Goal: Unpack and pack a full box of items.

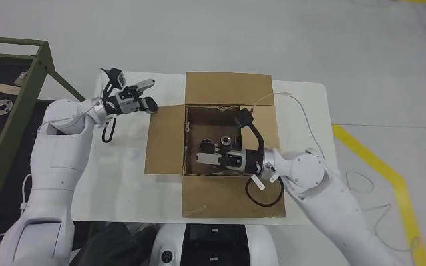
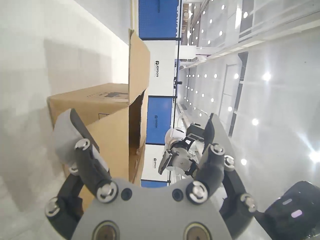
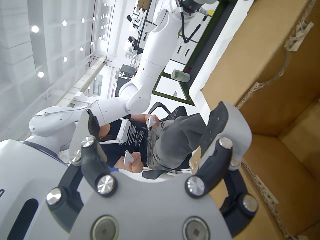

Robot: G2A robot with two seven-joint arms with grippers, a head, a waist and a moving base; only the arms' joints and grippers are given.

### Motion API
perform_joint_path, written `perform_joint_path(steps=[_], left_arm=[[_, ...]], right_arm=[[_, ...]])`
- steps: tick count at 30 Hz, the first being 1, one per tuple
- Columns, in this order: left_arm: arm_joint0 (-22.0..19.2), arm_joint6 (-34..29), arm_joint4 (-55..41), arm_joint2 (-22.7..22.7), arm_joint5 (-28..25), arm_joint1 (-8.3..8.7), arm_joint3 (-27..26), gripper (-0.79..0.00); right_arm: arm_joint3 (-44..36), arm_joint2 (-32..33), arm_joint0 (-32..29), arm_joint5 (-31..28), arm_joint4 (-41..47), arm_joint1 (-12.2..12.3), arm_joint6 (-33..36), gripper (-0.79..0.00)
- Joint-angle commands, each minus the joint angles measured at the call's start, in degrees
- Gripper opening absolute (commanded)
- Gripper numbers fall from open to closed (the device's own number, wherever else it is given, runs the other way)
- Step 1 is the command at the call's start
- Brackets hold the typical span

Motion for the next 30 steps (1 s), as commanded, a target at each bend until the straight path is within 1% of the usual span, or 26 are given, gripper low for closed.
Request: perform_joint_path(steps=[1, 5, 9, 18, 27, 30], left_arm=[[-0.6, 0.4, 0.6, 1.1, -0.3, -0.14, 1.0, 0.0], [-1.4, 1.3, 2.1, 3.1, -1.3, -0.45, 2.0, 0.0], [-1.5, 2.4, 3.3, 4.9, -2.4, -0.74, 1.8, 0.0], [-0.7, 4.5, 4.8, 7.8, -2.7, -1.18, -1.5, 0.0], [0.5, 5.5, 5.1, 8.8, -2.2, -1.26, -4.3, 0.0], [0.8, 5.9, 4.2, 7.6, -2.9, -1.08, -5.2, 0.0]], right_arm=[[-0.9, 1.7, -1.7, -0.3, 0.2, 0.4, 0.4, 0.0], [-2.5, 4.5, -4.3, -0.9, 0.9, 1.1, 1.6, 0.0], [-3.8, 6.7, -6.5, -1.7, 1.6, 1.6, 2.0, 0.0], [-5.4, 9.7, -9.9, -2.8, 1.9, 2.4, 2.6, 0.0], [-5.5, 10.4, -11.0, -3.3, 2.5, 2.7, 3.2, 0.0], [-5.0, 10.4, -10.9, -3.5, 2.9, 2.7, 3.5, 0.0]])
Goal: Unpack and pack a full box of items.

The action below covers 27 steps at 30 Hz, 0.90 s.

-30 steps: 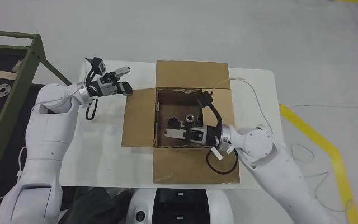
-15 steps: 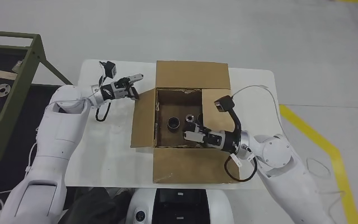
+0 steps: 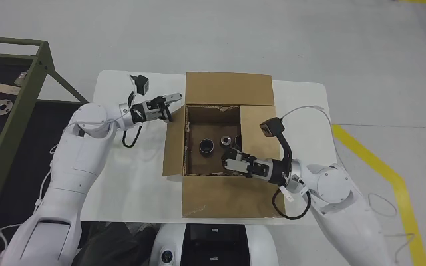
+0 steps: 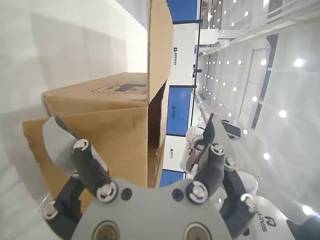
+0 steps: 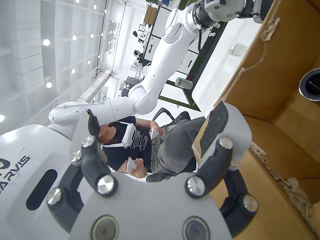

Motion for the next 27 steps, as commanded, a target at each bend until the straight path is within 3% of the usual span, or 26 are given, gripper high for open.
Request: perform_joint_path(steps=[1, 8, 13, 21, 27], left_arm=[[0.5, 0.6, -1.4, -1.5, -1.1, 0.19, -0.9, 0.0], [3.8, -0.8, -5.8, -7.7, -0.9, 1.36, -8.1, 0.0], [5.1, -2.6, -6.1, -9.5, 0.5, 1.92, -12.1, 0.0], [5.4, -2.1, -5.1, -9.0, 2.4, 2.14, -16.1, 0.0], [4.6, -0.1, -2.7, -6.2, 4.8, 1.94, -19.2, 0.0]], right_arm=[[0.4, 0.0, 0.1, -0.1, 0.3, 0.0, 0.2, 0.0], [1.2, 0.0, 0.4, -0.4, 0.9, 0.1, 0.7, 0.0], [1.6, 0.7, -0.1, -0.9, 1.6, 0.3, 1.0, 0.0], [1.0, 3.9, -3.4, -2.8, 2.8, 0.9, 1.4, 0.0], [0.8, 6.5, -6.6, -5.0, 5.0, 1.5, 2.9, 0.0]])
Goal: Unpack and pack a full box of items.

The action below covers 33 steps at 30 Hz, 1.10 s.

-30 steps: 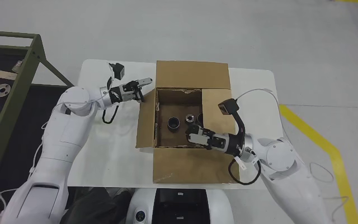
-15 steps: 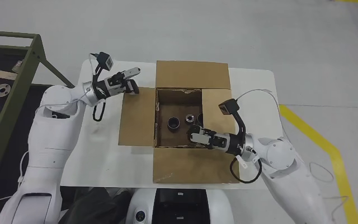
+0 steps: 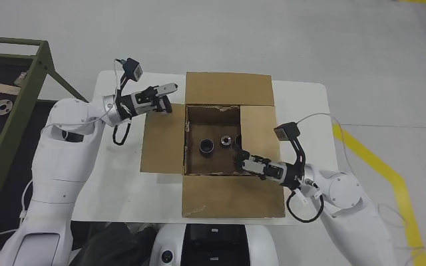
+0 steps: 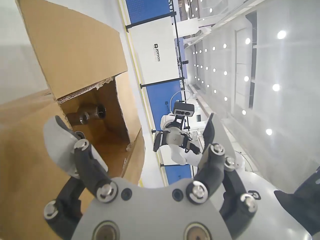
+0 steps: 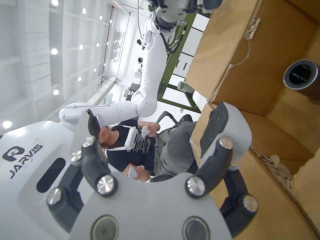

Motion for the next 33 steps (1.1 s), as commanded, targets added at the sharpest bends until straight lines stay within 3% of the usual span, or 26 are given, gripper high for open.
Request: perform_joint_path(steps=[1, 17, 33], left_arm=[[-0.5, 0.9, 0.7, 1.4, 1.0, -0.15, -1.0, 0.0], [-6.3, 8.2, 4.4, 12.6, 5.5, -2.13, -2.6, 0.0], [-6.5, 8.3, 4.4, 12.8, 5.5, -2.19, -2.3, 0.0]], right_arm=[[0.0, 0.8, -1.2, -0.8, 0.9, 0.2, 0.8, 0.0], [1.3, 1.7, -5.0, -3.6, 6.8, 1.1, 8.8, 0.0], [1.8, 1.3, -4.9, -3.8, 7.3, 1.1, 9.2, 0.0]])
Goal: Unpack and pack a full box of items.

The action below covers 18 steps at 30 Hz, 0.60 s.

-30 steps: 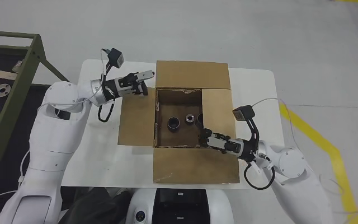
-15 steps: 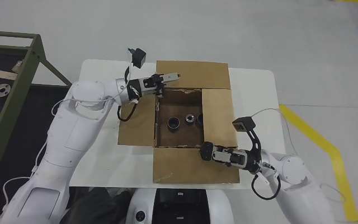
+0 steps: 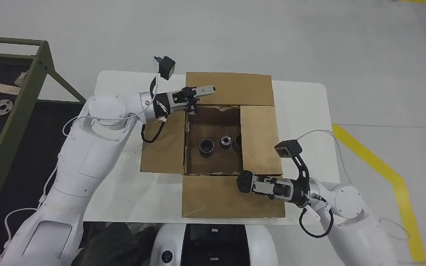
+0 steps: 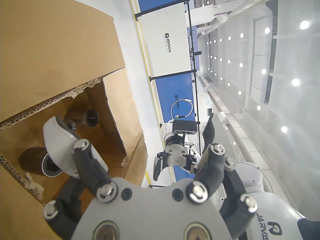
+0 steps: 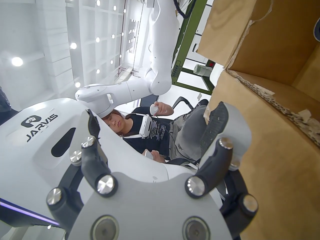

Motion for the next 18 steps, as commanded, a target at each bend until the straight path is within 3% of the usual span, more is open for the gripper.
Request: perform_joint_path(steps=[1, 9, 18], left_arm=[[0.0, 0.0, 0.0, 0.0, 0.0, 0.0, 0.0, 0.0], [-0.2, 6.0, 0.1, 2.4, 4.5, -0.76, -2.8, 0.0], [-4.2, 12.0, 1.1, 11.9, 8.3, -3.32, -2.9, 0.0]], right_arm=[[0.0, 0.0, 0.0, 0.0, 0.0, 0.0, 0.0, 0.0], [-0.2, -0.3, -0.8, 0.2, 1.3, -0.1, -2.0, 0.0], [-0.6, 0.9, -3.5, -1.5, 2.0, 0.3, -2.1, 0.0]])
